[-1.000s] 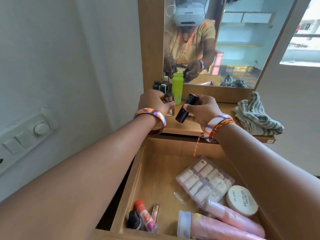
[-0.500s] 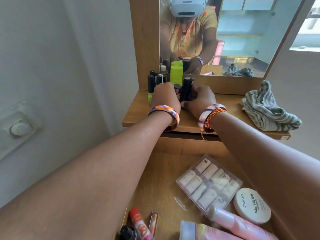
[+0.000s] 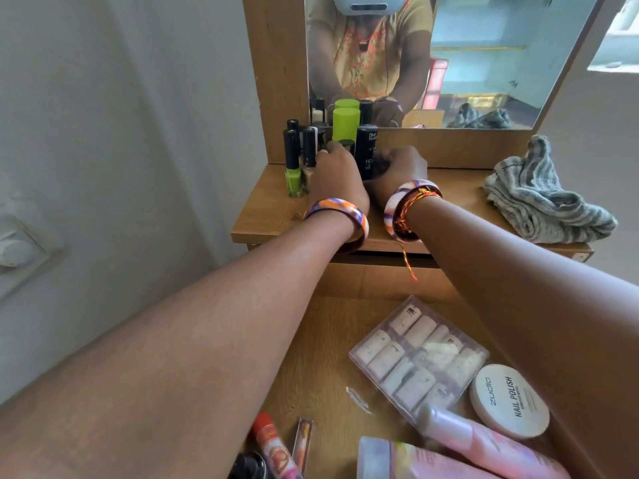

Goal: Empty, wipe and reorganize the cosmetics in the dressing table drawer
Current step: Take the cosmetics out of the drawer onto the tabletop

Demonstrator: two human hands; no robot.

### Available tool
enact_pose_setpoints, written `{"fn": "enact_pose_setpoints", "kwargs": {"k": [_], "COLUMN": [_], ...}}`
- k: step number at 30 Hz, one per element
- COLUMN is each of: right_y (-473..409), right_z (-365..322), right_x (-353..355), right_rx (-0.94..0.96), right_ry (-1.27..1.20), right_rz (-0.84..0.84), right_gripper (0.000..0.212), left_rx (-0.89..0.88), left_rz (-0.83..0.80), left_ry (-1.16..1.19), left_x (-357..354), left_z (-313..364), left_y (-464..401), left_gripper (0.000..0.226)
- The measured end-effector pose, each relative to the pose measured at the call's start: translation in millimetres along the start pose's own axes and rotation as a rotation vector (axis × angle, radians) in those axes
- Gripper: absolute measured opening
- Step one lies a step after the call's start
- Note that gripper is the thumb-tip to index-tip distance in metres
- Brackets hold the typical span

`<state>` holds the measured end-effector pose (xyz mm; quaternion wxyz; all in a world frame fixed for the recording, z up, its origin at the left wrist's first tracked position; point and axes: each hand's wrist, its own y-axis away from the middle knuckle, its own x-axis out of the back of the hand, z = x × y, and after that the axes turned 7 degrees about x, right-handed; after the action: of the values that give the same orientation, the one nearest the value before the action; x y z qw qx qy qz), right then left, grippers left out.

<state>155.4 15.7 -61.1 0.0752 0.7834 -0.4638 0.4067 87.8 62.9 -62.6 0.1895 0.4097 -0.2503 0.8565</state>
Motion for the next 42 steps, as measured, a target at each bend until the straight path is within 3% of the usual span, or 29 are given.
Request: {"fn": "enact_pose_setpoints", "kwargs": {"k": [4, 10, 13, 15, 17, 19, 20, 21, 23, 26, 27, 32, 37, 42], "right_y": [2, 32, 63, 91, 118, 140, 150, 160, 177, 192, 193, 190, 188, 202], "right_z": [2, 12, 9, 3, -6, -14, -17, -19, -19, -16, -15, -8, -2, -16], "right_x": [3, 8, 16, 22, 26, 26, 24, 21, 15, 12, 12, 13, 11, -19], "right_rx": [-0.066, -0.199, -0.138, 0.002, 0.144, 0.235, 0.276, 0.319, 0.375, 0.386, 0.374, 0.330, 0.286, 0.334], "right_ry": [-0.017, -0.109, -0.143, -0.097, 0.005, 0.127, 0.220, 0.317, 0.432, 0.403, 0.363, 0.229, 0.220, 0.179], "right_rz": [-0.049, 0.062, 0.112, 0.140, 0.021, -0.248, -0.396, -0.529, -0.722, -0.845, -0.853, -0.791, -0.744, -0.861], "right_gripper": [0.043, 0.051, 0.038, 0.026, 0.020, 0.014, 0.012, 0.014, 0.021, 0.028, 0.029, 0.027, 0.024, 0.030], "left_rx": [-0.027, -0.147, -0.220, -0.258, -0.253, -0.250, -0.269, -0.286, -0.555, -0.840, -0.744, -0.646, -0.488, -0.215], "left_rz": [-0.014, -0.071, -0.149, -0.347, -0.694, -1.009, -1.080, -1.076, -1.027, -1.122, -1.091, -1.050, -0.951, -0.879], "left_ry": [-0.024, -0.033, -0.040, -0.142, -0.299, -0.482, -0.599, -0.724, -0.961, -1.093, -1.119, -0.947, -0.348, 0.050], "left_x": [3, 32, 56, 70, 82, 90, 95, 98, 98, 97, 85, 71, 91, 113], "left_z": [-3, -17, -25, -28, -34, -38, -43, -47, -60, -59, -64, -75, -80, -84], "left_y": [9, 34, 49, 60, 74, 92, 102, 110, 118, 141, 148, 159, 118, 88], "left_gripper": [0.046, 0.031, 0.024, 0.019, 0.016, 0.009, 0.007, 0.009, 0.020, 0.025, 0.024, 0.027, 0.019, 0.008]}}
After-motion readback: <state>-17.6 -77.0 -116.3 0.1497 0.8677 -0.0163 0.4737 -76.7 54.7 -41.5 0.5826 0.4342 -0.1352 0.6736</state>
